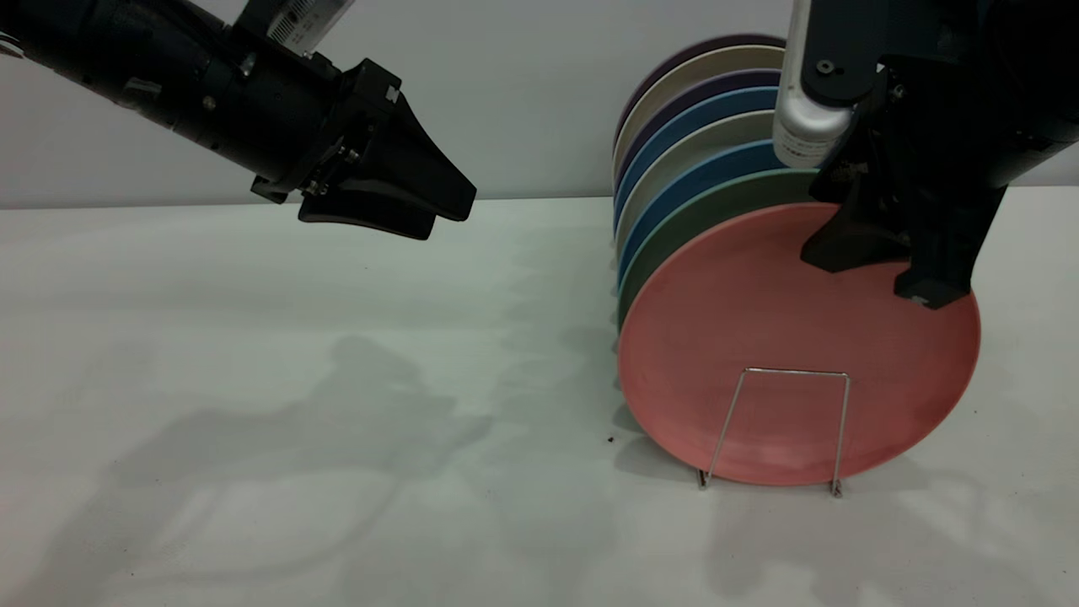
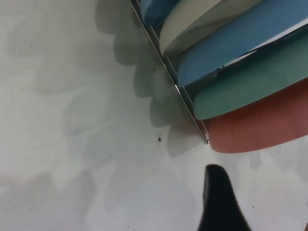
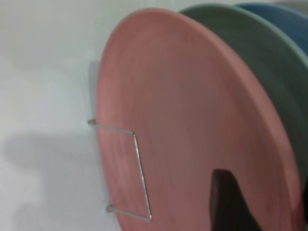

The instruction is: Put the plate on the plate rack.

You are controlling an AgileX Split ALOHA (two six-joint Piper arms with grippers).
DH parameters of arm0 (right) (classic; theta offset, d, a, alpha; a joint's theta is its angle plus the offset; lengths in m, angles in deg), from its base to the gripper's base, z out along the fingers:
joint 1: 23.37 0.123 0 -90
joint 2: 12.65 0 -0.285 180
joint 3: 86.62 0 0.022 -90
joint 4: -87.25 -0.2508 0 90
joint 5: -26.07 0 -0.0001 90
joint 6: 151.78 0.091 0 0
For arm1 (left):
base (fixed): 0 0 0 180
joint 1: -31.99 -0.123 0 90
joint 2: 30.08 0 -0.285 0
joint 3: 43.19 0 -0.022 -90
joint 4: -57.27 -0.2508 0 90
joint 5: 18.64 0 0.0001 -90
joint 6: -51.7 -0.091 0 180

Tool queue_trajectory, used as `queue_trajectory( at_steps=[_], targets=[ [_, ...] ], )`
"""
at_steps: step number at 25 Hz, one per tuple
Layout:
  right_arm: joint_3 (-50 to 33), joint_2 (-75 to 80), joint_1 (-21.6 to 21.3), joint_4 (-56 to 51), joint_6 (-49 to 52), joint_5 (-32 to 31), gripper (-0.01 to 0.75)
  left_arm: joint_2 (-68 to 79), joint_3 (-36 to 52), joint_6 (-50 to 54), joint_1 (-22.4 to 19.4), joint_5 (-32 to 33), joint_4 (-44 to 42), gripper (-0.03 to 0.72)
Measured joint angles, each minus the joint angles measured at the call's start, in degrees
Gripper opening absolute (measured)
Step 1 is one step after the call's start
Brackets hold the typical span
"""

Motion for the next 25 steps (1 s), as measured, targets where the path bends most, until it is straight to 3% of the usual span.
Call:
queue_trajectory(
  at_steps=[9,16,21,25],
  targets=[
    [0.0,-4.98,0.0,0.05,0.0,-0.09,0.421,-0.47,0.0,0.0,-0.34,-0.11,-0.05,0.468],
    [0.0,-12.35,0.0,-0.23,2.68,-0.72,0.423,-8.05,0.0,1.32,-4.03,-0.51,-3.86,0.468],
    [0.0,-18.97,-2.57,2.77,16.45,-6.28,0.423,-17.95,0.0,6.9,-7.03,0.59,-12.19,0.468],
    [0.0,-23.25,-7.05,13.62,34.24,-12.5,0.423,-28.01,0.0,14.2,-8.96,2.17,-21.25,0.468]
  ],
)
